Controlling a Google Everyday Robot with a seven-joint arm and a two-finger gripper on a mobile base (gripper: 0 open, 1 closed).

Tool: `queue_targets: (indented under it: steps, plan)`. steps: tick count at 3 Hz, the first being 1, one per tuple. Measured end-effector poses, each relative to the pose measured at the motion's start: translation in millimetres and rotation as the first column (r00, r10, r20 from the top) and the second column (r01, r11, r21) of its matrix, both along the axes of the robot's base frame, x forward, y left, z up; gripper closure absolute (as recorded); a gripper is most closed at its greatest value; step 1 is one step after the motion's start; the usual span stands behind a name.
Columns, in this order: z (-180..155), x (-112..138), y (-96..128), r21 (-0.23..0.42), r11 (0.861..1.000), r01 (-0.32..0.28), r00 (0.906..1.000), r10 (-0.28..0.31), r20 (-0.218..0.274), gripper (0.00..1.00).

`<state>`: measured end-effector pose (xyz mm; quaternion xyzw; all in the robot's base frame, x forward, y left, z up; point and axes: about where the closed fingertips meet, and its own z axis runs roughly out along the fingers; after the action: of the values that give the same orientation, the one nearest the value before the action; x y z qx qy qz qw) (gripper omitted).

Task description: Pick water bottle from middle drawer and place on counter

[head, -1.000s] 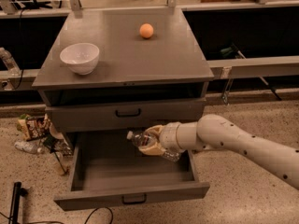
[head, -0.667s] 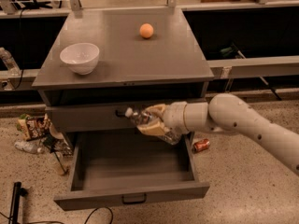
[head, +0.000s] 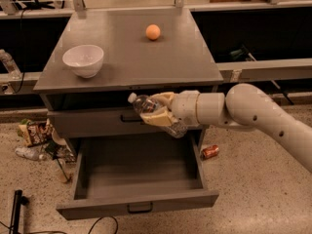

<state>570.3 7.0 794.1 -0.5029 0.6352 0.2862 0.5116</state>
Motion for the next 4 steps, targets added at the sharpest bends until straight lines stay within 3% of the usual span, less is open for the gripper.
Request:
queue_targets:
  steps: [1, 2, 3, 4]
  plan:
    - [31, 12, 0, 0.043, 0.999, 0.004, 0.9987, -0.006, 0.051, 1.00]
    - [94, 30, -7, 0.140, 0.990, 0.003, 0.9976, -0.013, 0.068, 1.00]
    - [134, 46, -14, 0.206, 0.978, -0.003, 0.9947, -0.018, 0.101, 1.00]
    - [173, 66, -19, 0.312, 0.949, -0.032, 0.9835, -0.026, 0.179, 1.00]
